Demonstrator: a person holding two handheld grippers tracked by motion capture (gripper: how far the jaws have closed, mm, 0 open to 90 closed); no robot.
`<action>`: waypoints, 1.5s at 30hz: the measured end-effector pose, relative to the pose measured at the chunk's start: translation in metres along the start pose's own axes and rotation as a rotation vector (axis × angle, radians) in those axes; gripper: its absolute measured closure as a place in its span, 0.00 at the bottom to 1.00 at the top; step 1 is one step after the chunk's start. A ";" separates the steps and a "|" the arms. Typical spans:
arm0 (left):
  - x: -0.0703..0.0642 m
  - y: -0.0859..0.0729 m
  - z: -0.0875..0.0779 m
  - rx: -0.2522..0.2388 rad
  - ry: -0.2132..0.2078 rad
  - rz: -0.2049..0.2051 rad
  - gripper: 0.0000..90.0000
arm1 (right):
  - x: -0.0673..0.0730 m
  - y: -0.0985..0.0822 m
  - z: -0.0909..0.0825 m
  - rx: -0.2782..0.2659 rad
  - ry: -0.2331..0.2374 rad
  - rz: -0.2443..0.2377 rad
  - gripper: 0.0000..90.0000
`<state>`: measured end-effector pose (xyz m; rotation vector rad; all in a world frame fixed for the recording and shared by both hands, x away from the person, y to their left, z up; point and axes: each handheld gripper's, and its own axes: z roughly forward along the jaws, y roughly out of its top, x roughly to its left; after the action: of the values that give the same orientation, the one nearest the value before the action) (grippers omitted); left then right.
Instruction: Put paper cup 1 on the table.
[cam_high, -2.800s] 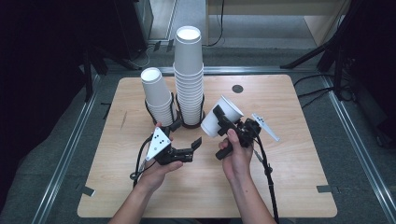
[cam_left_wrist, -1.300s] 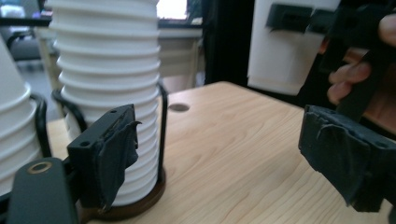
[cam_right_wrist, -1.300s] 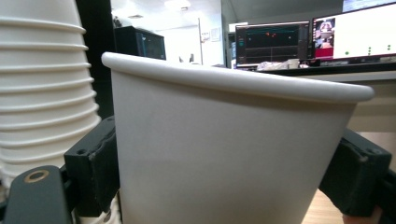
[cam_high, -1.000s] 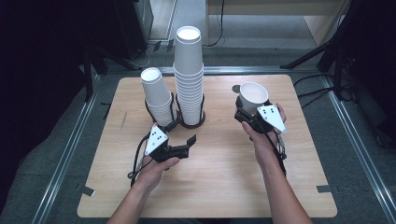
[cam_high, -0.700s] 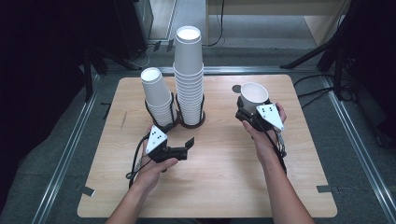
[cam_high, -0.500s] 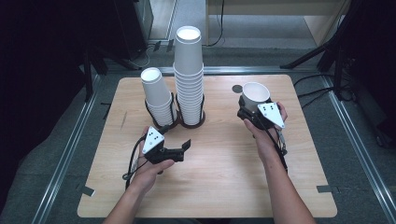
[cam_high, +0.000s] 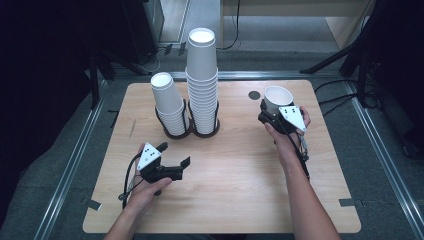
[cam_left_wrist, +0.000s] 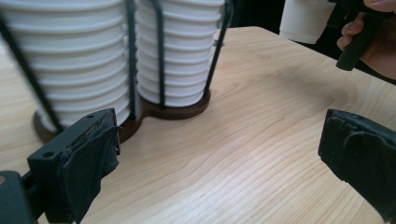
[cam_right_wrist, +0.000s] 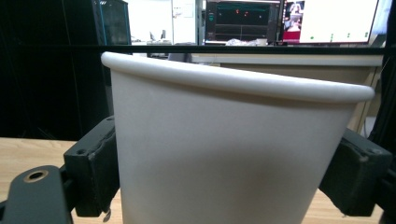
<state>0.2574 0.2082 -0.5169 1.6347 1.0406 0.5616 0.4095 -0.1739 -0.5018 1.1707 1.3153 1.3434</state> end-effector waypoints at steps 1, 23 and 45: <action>0.004 -0.002 -0.005 0.002 0.010 -0.009 0.00 | -0.002 -0.002 0.003 0.002 -0.006 0.005 0.14; 0.037 -0.019 -0.039 0.011 0.073 -0.073 0.00 | 0.001 -0.023 0.027 0.080 -0.038 -0.039 0.14; 0.044 -0.023 -0.039 0.009 0.089 -0.087 0.00 | 0.003 -0.035 0.031 0.161 -0.026 -0.068 0.13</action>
<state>0.2406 0.2674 -0.5324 1.5766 1.1751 0.5765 0.4386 -0.1645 -0.5375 1.2356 1.4533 1.1870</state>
